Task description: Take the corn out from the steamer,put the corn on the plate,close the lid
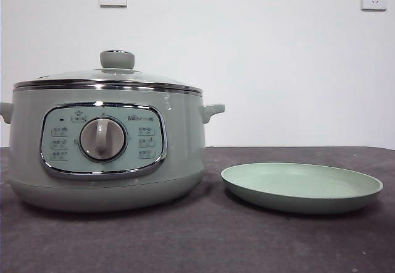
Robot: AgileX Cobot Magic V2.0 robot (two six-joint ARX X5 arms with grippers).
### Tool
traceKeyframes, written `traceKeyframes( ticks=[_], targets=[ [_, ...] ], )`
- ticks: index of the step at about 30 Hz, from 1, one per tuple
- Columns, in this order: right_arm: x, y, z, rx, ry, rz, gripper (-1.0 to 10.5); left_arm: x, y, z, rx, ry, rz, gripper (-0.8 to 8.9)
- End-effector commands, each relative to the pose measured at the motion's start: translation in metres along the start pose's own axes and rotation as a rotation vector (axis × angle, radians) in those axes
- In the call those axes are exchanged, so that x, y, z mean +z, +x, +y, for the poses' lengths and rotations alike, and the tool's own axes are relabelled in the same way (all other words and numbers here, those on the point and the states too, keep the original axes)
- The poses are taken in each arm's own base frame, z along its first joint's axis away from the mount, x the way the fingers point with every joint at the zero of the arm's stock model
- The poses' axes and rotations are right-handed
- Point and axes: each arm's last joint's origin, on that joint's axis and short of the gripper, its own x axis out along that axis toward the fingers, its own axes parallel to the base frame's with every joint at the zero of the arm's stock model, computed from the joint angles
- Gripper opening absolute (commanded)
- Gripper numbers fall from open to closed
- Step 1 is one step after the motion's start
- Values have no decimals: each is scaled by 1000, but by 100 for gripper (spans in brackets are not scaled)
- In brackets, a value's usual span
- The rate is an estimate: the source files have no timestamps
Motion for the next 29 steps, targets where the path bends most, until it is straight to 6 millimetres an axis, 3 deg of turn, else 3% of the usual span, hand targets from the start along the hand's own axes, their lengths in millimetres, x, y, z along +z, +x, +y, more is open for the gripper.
traceKeyframes(
  ticks=[1,9,17,29],
  targets=[
    [-2,0,-1,10,17,27,-5,1,1,0,-12,-210,-34,-6],
    [18,-8,12,28,16,41,-10,17,-5,-3,6,-326,-50,-6],
    [54,-8,32,19,-38,105,-10,58,-13,-11,50,-307,-61,-6],
    [114,28,66,156,-196,310,0,131,9,-12,84,-135,103,-7]
  ],
)
